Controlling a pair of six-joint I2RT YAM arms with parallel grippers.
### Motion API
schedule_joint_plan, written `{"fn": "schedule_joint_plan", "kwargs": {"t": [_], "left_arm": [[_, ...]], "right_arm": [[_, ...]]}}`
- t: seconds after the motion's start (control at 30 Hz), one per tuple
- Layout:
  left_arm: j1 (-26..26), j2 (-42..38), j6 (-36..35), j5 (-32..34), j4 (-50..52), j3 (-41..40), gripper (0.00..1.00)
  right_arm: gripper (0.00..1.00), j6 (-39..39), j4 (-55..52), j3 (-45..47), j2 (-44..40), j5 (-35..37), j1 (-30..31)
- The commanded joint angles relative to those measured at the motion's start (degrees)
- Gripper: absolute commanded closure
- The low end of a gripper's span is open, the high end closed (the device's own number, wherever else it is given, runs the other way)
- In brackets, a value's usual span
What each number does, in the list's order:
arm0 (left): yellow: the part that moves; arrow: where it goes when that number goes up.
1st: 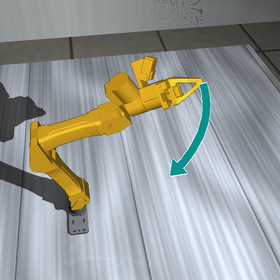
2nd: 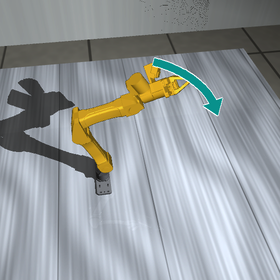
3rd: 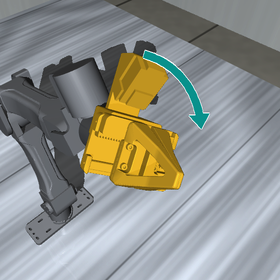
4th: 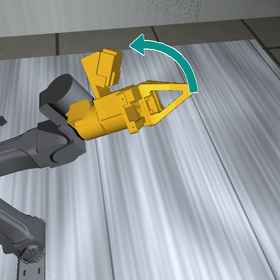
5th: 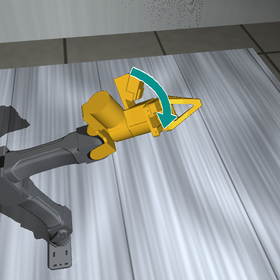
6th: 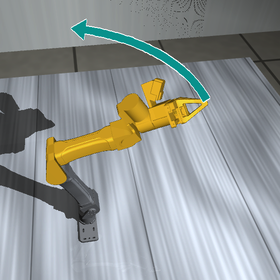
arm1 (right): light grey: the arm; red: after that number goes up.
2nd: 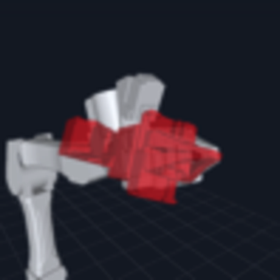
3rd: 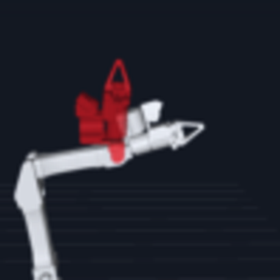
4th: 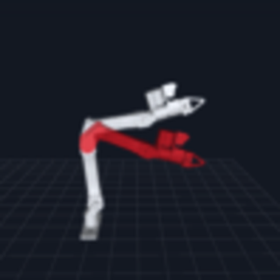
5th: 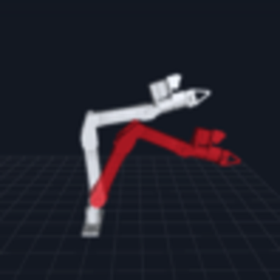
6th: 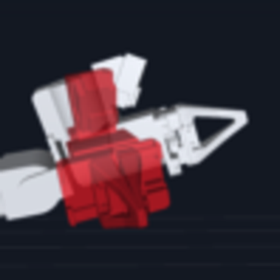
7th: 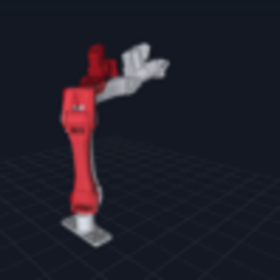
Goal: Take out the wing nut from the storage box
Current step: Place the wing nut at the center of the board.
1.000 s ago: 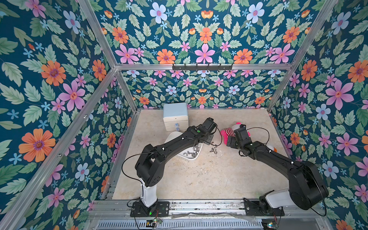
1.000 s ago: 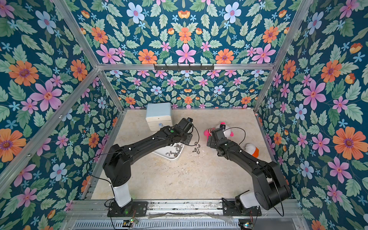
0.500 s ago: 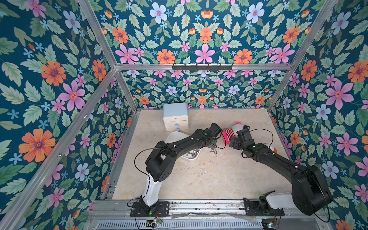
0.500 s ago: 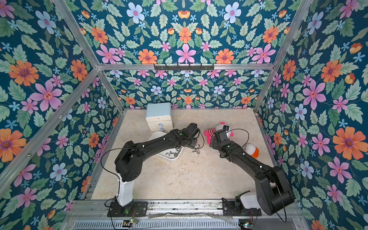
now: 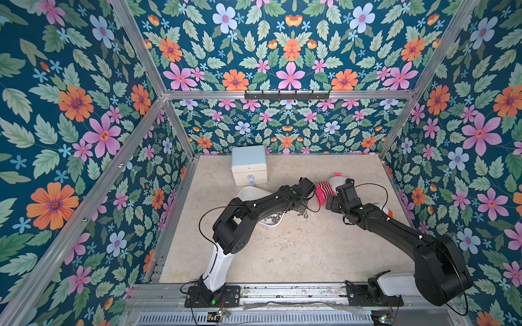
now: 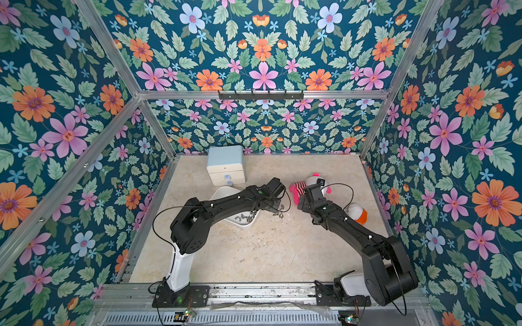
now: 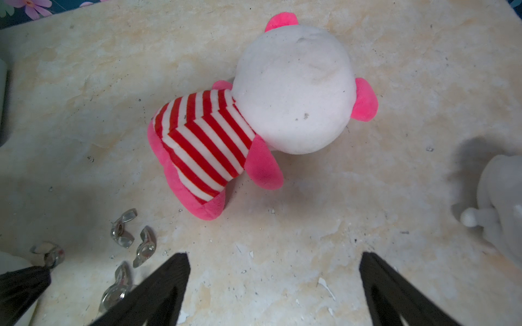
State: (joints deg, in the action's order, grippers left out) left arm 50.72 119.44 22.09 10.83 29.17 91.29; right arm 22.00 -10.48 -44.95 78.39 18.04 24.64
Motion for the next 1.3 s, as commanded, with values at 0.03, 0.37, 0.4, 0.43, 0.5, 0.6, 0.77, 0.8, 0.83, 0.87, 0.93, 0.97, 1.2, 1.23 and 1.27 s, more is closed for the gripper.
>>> {"fn": "schedule_joint_plan", "kwargs": {"t": [0.03, 0.37, 0.4, 0.43, 0.5, 0.6, 0.77, 0.8, 0.83, 0.87, 0.93, 0.97, 1.2, 1.23, 1.27], "left_arm": [[0.1, 0.8, 0.2, 1.0, -0.7, 0.5, 0.99], [0.0, 3.0, 0.8, 0.8, -0.7, 1.1, 0.99], [0.0, 3.2, 0.8, 0.7, -0.8, 1.1, 0.99], [0.0, 3.3, 0.8, 0.8, -0.7, 1.1, 0.99], [0.1, 3.6, 0.8, 0.7, -0.7, 1.2, 0.99], [0.0, 4.0, 1.0, 0.2, -0.7, 1.3, 0.99], [0.0, 4.7, 1.1, -0.4, -0.9, 1.6, 0.98], [0.0, 4.8, 1.1, -0.5, -0.9, 1.7, 0.98], [0.0, 5.0, 1.0, -0.5, -0.8, 1.7, 0.98], [0.0, 5.1, 1.0, -0.7, -0.9, 1.7, 0.98], [0.1, 5.5, 1.0, -1.2, -0.9, 1.8, 0.96], [0.0, 5.7, 1.1, -1.4, -0.9, 1.9, 0.95], [0.0, 5.6, 1.1, -1.5, -0.8, 2.0, 0.78], [0.0, 5.5, 1.1, -1.6, -0.8, 2.1, 0.75], [0.0, 5.5, 1.2, -1.5, -0.7, 2.2, 0.73]], "right_arm": [[0.01, 0.2, 0.4, 0.1, -0.2, 0.0, 0.0], [0.01, 0.2, 0.3, 0.5, -0.6, 0.0, 0.1], [0.01, 0.2, 0.4, 0.6, -0.6, 0.0, 0.0], [0.01, 0.2, 0.4, 0.5, -0.5, 0.1, 0.0], [0.01, 0.1, 0.5, 0.5, -0.5, -0.1, 0.0], [0.01, 0.1, 0.6, 0.5, -0.4, -0.2, 0.0], [0.01, 0.2, 0.7, 0.6, -0.4, -0.3, 0.0], [0.01, 0.2, 0.7, 0.6, -0.5, -0.3, 0.0], [0.01, 0.2, 0.7, 0.7, -0.5, -0.3, 0.0], [0.01, 0.2, 0.7, 0.7, -0.5, -0.2, 0.0], [0.01, 0.1, 0.7, 0.7, -0.5, -0.2, 0.1], [0.01, 0.1, 0.7, 0.7, -0.6, -0.3, 0.0], [0.01, 0.2, 0.6, 0.7, -0.8, -0.2, 0.0], [0.01, 0.2, 0.6, 0.7, -0.8, -0.2, 0.1], [0.01, 0.2, 0.7, 0.7, -0.8, -0.3, 0.1]]}}
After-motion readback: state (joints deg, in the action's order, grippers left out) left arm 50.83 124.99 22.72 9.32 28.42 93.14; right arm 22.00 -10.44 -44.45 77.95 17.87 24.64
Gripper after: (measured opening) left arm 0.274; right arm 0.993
